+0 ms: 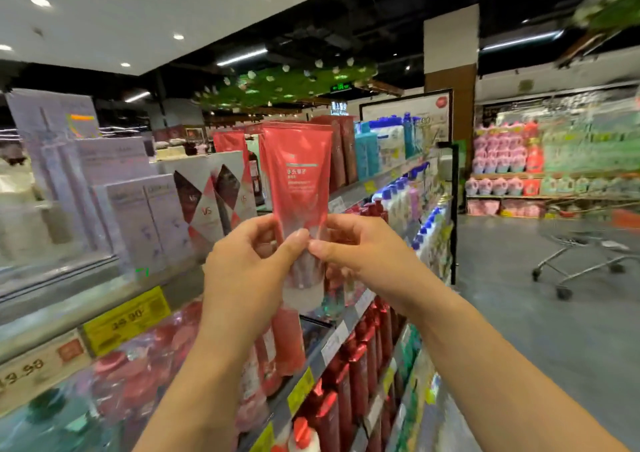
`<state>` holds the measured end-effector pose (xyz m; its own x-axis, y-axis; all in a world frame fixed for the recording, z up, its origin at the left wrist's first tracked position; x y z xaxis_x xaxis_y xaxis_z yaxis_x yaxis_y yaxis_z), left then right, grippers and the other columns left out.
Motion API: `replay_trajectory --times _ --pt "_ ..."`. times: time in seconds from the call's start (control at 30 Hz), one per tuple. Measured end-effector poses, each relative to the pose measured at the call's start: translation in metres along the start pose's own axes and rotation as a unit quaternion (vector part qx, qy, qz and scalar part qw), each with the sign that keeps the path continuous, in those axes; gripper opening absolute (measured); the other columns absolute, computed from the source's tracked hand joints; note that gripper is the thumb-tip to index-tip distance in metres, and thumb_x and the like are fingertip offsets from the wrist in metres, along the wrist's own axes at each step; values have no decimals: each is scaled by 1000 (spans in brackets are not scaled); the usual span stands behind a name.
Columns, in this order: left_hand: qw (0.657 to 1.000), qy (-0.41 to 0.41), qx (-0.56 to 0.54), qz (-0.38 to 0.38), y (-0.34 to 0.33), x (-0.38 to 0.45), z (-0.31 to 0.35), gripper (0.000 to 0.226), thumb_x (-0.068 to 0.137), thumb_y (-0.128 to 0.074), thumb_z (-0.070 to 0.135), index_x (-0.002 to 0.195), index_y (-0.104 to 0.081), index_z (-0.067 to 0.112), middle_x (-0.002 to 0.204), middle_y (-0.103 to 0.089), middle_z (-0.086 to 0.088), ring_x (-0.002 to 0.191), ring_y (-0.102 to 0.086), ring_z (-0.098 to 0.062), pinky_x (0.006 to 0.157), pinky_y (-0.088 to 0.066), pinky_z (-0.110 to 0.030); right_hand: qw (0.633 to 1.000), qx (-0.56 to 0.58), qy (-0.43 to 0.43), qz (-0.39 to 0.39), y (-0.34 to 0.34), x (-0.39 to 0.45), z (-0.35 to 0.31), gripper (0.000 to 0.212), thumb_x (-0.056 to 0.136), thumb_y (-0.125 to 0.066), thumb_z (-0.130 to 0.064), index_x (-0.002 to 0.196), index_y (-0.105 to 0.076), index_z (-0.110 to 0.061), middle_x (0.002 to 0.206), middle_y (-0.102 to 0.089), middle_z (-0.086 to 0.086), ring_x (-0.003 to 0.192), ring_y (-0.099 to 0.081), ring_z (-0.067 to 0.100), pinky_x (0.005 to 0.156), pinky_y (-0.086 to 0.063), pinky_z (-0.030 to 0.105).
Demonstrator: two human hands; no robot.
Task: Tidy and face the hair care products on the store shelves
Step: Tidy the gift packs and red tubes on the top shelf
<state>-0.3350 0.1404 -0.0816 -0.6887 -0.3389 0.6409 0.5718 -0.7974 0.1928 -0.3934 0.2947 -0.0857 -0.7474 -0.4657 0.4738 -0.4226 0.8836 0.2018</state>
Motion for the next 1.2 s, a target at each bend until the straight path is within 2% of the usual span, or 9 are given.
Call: replay_trajectory --times 0.27,0.4,0.53,0.6,0.67,0.73,0.9,1.07,1.2 --pt "989 -38 75 124 -72 67 -5 36 82 -78 33 111 -60 41 98 -73 16 89 -69 3 85 -58 -35 995 -53 86 -18 73 106 18 48 96 -65 -34 139 -46 -26 87 -76 6 69 -73 12 65 -60 29" --pt "974 -47 130 179 -86 96 -16 38 81 -80 32 116 -64 30 102 -73 12 98 -70 -7 88 -57 -42 977 -105 185 -10 94 168 15 55 90 -73 -36 136 -46 -21 105 -70 -2 83 -72 14 80 -61 45" --pt "960 -34 165 223 -97 113 -29 41 82 -79 31 120 -64 27 102 -74 9 99 -70 -11 89 -56 -43 950 -127 283 -37 107 219 -6 85 87 -76 -35 155 -26 -27 130 -62 -1 76 -65 4 84 -60 37" --pt "954 -35 180 238 -99 119 -33 40 82 -78 28 119 -63 28 100 -73 10 97 -69 -8 89 -56 -40 934 -166 311 -60 108 238 -15 71 86 -77 -36 148 -44 -23 118 -65 -6 70 -62 -3 80 -59 29" --pt "948 -46 193 250 -100 125 -39 39 83 -78 26 119 -64 29 96 -73 13 93 -69 -2 87 -57 -32 924 -175 331 -81 106 253 -21 40 84 -80 -29 120 -68 -15 94 -70 -7 63 -61 -6 69 -56 22" --pt "942 -53 207 260 -99 131 -46 41 83 -78 24 122 -65 26 98 -73 12 92 -68 3 87 -56 -22 927 -138 331 -107 103 265 -21 23 81 -83 -20 99 -71 -11 79 -72 0 53 -62 0 57 -53 18" --pt "930 -50 234 279 -91 139 -59 43 87 -75 26 128 -65 20 103 -70 15 92 -65 13 82 -50 -6 928 -128 324 -131 87 298 -12 19 80 -84 -15 93 -72 -7 73 -73 3 56 -69 11 56 -55 21" --pt "911 -37 312 268 -90 142 -64 45 87 -73 30 130 -64 19 110 -70 12 95 -65 5 82 -44 2 923 -148 308 -178 69 325 -2 20 81 -84 -18 94 -71 -8 78 -75 7 64 -74 21 57 -61 26" --pt "895 -15 325 305 -91 144 -70 35 87 -73 31 121 -70 22 102 -75 9 87 -68 1 80 -57 -19 911 -163 312 -213 55 333 3 20 81 -83 -20 93 -71 -10 78 -76 11 61 -74 17 53 -57 23"
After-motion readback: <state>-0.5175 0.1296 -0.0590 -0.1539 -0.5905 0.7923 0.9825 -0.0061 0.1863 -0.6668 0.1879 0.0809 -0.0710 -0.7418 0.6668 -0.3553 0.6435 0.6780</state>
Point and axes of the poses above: each hand's wrist, its own x-axis towards the middle knuckle, its own y-axis out of the back of the hand, z = x × y, the point moved 3 cm from there along x, towards the middle knuckle
